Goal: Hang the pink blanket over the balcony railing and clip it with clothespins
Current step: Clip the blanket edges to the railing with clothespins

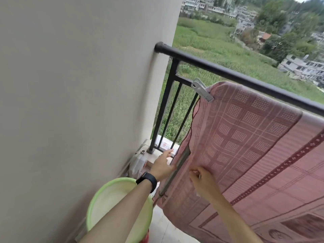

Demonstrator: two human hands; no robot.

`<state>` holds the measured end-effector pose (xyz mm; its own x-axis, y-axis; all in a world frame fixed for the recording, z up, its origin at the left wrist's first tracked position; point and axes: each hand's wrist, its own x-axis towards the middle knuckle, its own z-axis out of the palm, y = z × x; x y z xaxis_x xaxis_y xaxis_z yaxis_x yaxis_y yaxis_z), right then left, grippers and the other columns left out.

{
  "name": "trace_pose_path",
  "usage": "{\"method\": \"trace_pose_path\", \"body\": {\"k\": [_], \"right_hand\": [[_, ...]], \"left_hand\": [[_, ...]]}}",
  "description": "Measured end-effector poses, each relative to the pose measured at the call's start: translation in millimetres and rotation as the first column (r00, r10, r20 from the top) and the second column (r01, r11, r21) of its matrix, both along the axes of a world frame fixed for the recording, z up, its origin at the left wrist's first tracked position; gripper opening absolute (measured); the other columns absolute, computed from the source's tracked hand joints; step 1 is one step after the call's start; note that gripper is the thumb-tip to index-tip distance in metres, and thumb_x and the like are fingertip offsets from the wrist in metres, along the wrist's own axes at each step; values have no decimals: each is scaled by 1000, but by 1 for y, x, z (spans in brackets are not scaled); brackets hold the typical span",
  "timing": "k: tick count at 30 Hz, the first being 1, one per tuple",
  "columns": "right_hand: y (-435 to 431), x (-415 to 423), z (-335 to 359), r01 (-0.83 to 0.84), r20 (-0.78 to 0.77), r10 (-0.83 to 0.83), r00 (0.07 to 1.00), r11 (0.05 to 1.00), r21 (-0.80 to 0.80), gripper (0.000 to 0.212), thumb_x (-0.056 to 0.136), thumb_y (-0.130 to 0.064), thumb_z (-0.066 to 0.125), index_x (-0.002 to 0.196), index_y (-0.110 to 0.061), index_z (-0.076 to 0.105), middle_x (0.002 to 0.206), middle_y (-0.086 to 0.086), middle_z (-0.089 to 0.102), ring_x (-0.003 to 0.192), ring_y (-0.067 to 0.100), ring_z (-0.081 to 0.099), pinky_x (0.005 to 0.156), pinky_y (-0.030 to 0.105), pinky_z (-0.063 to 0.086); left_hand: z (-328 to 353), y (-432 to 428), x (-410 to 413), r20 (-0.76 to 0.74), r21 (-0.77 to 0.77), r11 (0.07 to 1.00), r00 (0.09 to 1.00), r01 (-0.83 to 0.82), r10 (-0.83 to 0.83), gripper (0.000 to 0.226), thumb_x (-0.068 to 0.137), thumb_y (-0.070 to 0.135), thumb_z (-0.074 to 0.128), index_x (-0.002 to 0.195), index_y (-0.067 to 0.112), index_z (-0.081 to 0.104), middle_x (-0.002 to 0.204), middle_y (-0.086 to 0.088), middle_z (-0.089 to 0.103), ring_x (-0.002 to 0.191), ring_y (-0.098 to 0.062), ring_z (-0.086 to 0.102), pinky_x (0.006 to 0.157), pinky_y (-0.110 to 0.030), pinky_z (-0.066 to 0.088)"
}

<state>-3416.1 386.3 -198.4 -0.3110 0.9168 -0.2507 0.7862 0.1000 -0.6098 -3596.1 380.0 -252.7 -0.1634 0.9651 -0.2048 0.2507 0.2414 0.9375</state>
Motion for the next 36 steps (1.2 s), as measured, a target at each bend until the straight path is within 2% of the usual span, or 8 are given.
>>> {"method": "trace_pose_path", "body": {"k": [3, 6, 8, 13, 21, 28, 33, 36], "right_hand": [[-12, -12, -26, 132, -38, -130, 991, 990, 42, 35, 98, -47, 52, 118, -20, 59, 81, -8, 62, 66, 2, 59, 58, 20, 45], [6, -29, -22, 242, -21, -245, 969, 935, 260, 41, 94, -59, 48, 101, -20, 56, 68, -6, 64, 59, 8, 60, 55, 25, 44], [21, -31, -24, 231, 9, -256, 967, 889, 396, 39, 95, -57, 47, 103, -20, 57, 81, -7, 68, 72, 15, 65, 62, 27, 49], [19, -11, -45, 48, 86, -126, 988, 792, 608, 20, 101, -32, 53, 95, -15, 62, 83, -1, 66, 68, 22, 63, 59, 32, 51], [-18, -17, -19, -95, -109, 97, 989, 995, 28, 28, 95, -25, 57, 68, -23, 58, 52, -17, 55, 50, 2, 48, 53, 16, 33], [-7, -15, -11, -13, -98, 15, 995, 1000, 23, 30, 96, -26, 55, 66, -26, 56, 59, -16, 60, 58, 7, 52, 57, 24, 38], [-26, -14, -24, 79, -147, -65, 987, 993, 90, 23, 102, -40, 47, 87, -28, 59, 78, -8, 65, 76, 9, 60, 64, 26, 42], [-27, -9, -30, 10, -48, -4, 999, 992, 125, 13, 100, -44, 49, 97, -31, 53, 78, -20, 58, 73, 1, 56, 66, 27, 39]], "left_hand": [[-11, 4, -4, -140, -4, 997, 987, 72, -72, 54, 89, 27, 65, 140, 31, 46, 140, 4, 52, 128, -16, 47, 102, -34, 45], [-20, 24, -7, -264, 7, 996, 960, 93, -88, 2, 93, 39, 59, 93, 40, 61, 110, 9, 67, 111, -12, 59, 86, -28, 47], [-31, 32, -5, -303, 11, 997, 950, 75, -68, 25, 93, 34, 58, 71, 38, 48, 85, 9, 64, 97, -16, 65, 69, -25, 42], [-46, 15, 2, -150, 17, 1000, 989, 7, -4, 23, 92, 47, 58, 98, 26, 63, 96, 3, 72, 91, -12, 67, 77, -30, 55], [-77, -16, 11, -62, -101, 975, 977, 197, -204, 92, 66, 14, 73, 140, 45, 28, 132, 7, 57, 101, -18, 66, 82, -35, 57], [-108, -42, 35, -123, 74, 997, 992, -17, 26, 56, 67, 37, 69, 121, 39, 54, 146, 14, 35, 116, -6, 50, 91, -26, 47], [-127, -59, 27, -301, -163, 985, 948, 53, -101, 3, 80, 40, 54, 79, 39, 53, 78, 8, 56, 79, -23, 57, 58, -30, 42], [-141, -65, 26, -478, -203, 976, 862, 81, -170, 19, 81, 37, 50, 99, 31, 58, 70, 5, 47, 74, -25, 50, 48, -26, 26]]}}
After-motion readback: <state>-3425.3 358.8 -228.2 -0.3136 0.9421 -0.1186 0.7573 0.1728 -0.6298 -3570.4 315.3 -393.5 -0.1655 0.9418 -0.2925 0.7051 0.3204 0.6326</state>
